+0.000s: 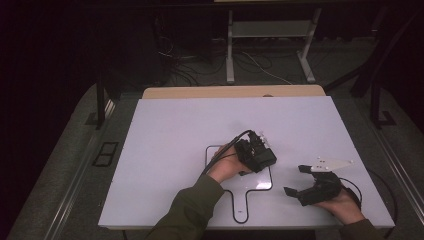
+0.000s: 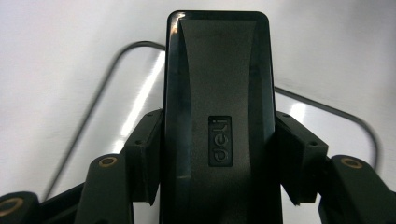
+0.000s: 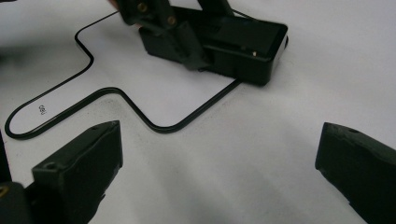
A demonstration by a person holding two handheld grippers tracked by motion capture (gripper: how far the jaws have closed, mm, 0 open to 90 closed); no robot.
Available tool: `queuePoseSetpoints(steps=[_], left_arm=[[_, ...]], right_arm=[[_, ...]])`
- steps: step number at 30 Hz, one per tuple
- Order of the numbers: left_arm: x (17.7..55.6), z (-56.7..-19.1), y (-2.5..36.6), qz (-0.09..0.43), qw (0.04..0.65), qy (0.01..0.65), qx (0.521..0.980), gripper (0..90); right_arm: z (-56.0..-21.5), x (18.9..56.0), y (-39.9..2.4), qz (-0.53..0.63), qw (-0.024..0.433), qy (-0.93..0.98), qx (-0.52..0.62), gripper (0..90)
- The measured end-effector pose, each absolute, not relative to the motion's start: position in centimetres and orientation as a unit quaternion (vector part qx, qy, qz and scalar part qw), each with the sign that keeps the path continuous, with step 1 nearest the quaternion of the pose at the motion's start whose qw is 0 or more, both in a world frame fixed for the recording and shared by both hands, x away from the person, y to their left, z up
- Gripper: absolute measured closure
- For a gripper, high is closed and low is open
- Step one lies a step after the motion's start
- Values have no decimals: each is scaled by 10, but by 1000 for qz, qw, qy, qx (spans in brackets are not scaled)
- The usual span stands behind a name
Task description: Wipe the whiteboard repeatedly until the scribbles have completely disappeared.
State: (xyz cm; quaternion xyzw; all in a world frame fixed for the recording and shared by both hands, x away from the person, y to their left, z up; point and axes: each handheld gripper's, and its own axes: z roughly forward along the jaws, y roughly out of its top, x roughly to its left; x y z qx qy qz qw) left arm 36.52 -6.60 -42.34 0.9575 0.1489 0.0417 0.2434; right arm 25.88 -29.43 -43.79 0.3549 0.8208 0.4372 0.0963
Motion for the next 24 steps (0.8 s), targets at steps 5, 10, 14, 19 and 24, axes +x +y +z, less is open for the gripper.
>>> queuePoseSetpoints(steps=[5,10,14,19,24], left_arm=[[365,-424,-64,45,249,154,955,392],[382,-423,-60,54,243,173,953,393],[395,-424,-52,58,248,196,947,392],[396,-424,-51,57,249,198,946,392],[384,-424,-57,47,247,179,951,392]], right_arm=[[-438,259,-294,437,97,821,354,0],[-438,258,-294,438,97,821,354,0],[-437,258,-295,438,95,820,356,0],[-438,258,-295,438,95,820,355,0],[-438,259,-294,438,96,821,354,0]])
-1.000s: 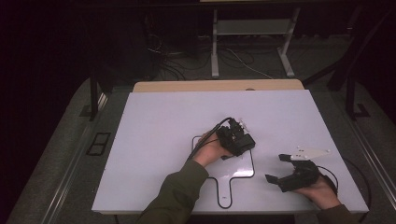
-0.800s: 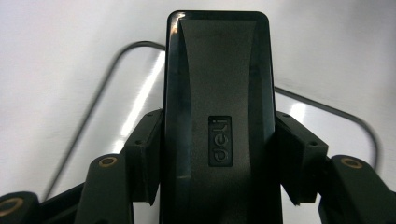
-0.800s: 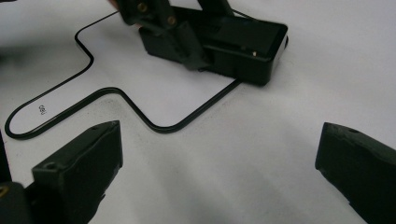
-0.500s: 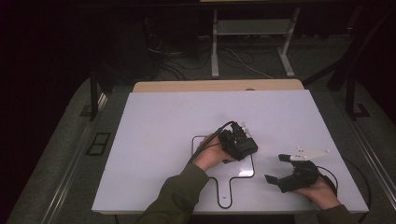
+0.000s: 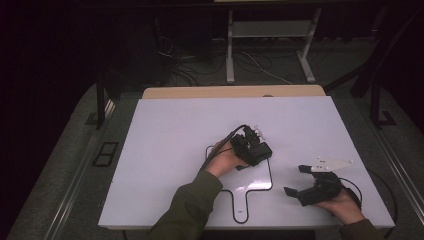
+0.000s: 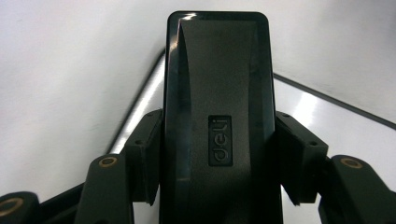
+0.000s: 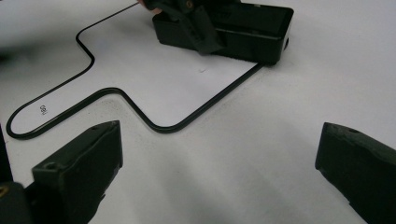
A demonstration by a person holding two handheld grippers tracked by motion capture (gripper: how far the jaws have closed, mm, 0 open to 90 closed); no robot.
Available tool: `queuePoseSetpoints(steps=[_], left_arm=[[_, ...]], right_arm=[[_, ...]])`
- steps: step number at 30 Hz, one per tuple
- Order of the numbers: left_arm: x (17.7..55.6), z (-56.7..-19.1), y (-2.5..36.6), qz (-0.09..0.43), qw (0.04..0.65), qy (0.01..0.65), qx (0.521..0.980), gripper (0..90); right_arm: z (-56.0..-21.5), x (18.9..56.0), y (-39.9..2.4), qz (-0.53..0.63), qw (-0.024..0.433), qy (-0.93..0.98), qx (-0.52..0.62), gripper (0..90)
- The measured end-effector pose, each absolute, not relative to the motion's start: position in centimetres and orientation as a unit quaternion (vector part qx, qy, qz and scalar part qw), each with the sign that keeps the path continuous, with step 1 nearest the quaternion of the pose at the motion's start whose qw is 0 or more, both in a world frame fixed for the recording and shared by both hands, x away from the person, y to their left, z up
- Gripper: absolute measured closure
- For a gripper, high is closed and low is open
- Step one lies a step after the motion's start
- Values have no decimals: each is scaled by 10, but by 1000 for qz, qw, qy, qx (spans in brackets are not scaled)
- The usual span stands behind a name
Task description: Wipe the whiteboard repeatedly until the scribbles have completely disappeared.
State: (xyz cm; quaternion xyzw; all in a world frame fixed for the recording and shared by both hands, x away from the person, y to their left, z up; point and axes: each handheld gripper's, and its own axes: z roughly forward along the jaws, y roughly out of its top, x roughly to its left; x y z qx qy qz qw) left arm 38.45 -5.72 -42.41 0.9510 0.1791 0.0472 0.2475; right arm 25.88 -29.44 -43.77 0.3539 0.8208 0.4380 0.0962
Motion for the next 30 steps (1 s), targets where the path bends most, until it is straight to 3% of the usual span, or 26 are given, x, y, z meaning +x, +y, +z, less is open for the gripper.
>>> queuePoseSetpoints(steps=[10,30], left_arm=[[365,-425,-59,35,262,162,951,392],[383,-394,-31,36,299,198,933,392]], right_arm=[[-438,260,-293,437,96,819,358,0],[-438,260,-294,443,93,817,357,0]])
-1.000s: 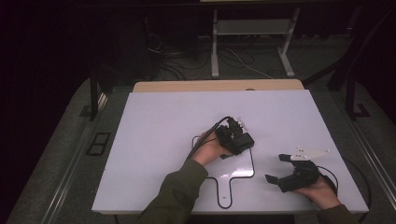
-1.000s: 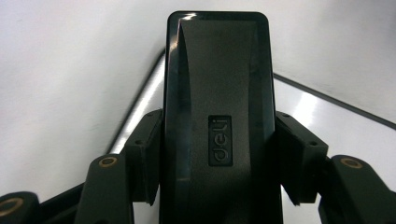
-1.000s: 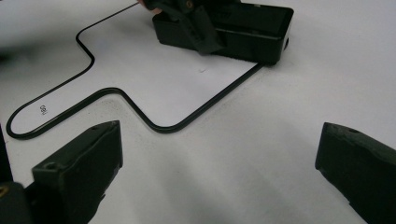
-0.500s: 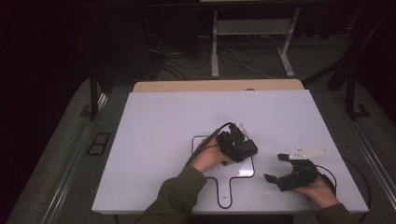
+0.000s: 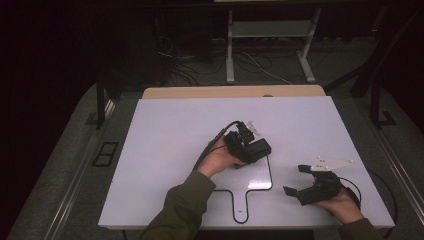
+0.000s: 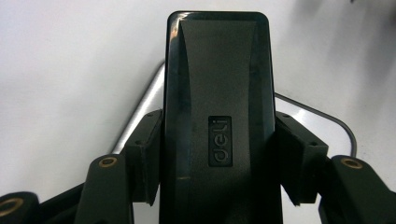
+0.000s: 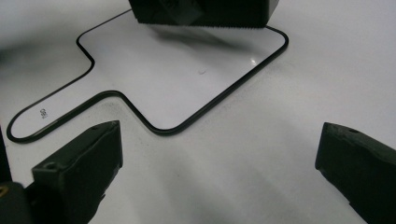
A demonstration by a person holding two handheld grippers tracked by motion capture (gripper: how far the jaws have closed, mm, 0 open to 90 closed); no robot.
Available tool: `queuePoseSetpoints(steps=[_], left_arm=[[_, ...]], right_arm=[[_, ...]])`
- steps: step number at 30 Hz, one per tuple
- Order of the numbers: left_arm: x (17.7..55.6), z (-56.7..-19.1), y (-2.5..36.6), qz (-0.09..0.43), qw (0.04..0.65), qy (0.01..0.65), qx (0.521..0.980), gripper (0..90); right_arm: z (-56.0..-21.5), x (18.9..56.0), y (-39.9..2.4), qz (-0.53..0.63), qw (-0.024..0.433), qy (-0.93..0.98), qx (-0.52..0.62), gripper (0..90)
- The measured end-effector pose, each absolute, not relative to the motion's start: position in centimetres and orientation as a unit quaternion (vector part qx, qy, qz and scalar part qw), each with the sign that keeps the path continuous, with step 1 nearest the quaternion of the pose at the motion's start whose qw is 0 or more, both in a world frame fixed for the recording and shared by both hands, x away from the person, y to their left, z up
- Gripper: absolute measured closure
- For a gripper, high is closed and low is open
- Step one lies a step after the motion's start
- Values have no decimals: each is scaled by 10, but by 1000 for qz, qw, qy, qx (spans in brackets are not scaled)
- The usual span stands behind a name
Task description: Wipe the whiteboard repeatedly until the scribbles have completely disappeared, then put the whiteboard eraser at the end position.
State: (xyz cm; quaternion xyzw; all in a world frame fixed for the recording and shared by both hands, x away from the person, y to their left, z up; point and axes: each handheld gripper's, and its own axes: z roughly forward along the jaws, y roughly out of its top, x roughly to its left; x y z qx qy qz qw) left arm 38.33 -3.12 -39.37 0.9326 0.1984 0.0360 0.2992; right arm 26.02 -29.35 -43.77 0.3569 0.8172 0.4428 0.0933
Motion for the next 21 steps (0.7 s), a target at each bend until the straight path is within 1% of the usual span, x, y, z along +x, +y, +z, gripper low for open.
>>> queuePoseSetpoints(steps=[7,13,18,21], left_arm=[[403,-381,-18,48,303,209,928,391],[426,-374,-4,61,300,210,928,391],[451,-377,3,67,299,233,923,391],[467,-382,4,73,285,244,924,391]], right_arm=[[-437,261,-291,443,93,818,354,0],[-438,261,-292,445,89,816,358,0],[-438,260,-292,446,89,818,353,0],[-437,260,-292,449,86,816,354,0]])
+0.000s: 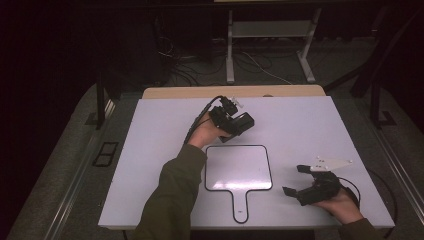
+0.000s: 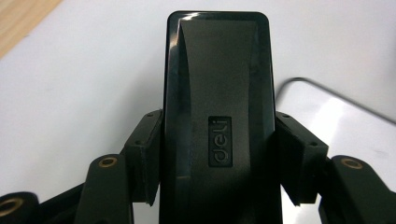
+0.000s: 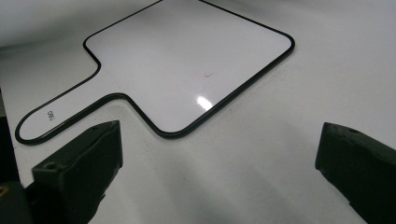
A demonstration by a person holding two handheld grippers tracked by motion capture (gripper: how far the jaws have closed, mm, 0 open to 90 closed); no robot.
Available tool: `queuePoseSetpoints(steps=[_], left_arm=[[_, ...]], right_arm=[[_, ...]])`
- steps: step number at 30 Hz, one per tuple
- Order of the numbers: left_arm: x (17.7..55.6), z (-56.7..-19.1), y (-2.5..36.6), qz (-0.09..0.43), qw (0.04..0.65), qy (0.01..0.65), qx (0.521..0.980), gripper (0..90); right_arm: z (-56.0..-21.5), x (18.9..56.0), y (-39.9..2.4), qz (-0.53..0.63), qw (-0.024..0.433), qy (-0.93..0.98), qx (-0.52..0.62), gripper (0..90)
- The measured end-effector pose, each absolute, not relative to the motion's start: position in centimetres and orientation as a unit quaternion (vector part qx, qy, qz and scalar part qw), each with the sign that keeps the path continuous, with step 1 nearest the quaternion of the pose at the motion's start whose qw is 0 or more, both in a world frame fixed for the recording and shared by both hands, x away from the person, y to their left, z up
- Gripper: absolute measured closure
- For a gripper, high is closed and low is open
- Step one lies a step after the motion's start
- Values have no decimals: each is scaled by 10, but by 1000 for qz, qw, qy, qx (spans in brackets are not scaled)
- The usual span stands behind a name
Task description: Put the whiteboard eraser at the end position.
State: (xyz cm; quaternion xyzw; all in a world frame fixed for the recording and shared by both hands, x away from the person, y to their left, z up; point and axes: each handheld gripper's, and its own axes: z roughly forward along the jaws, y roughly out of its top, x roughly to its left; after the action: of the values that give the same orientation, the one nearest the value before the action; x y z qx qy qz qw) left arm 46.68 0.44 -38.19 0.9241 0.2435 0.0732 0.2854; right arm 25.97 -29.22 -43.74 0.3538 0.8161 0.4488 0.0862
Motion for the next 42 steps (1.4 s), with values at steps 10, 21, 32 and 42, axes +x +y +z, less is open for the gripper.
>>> queuePoseSetpoints(steps=[10,21,32,42], left_arm=[[505,-402,8,67,290,266,917,390],[512,-421,-6,69,282,273,917,389],[513,-424,-6,72,306,299,901,345],[504,-409,1,69,344,286,892,286]], right_arm=[[-437,260,-292,453,84,815,353,0],[-438,261,-293,453,83,814,353,0],[-438,261,-294,453,83,815,353,0],[-440,264,-295,454,80,815,351,0]])
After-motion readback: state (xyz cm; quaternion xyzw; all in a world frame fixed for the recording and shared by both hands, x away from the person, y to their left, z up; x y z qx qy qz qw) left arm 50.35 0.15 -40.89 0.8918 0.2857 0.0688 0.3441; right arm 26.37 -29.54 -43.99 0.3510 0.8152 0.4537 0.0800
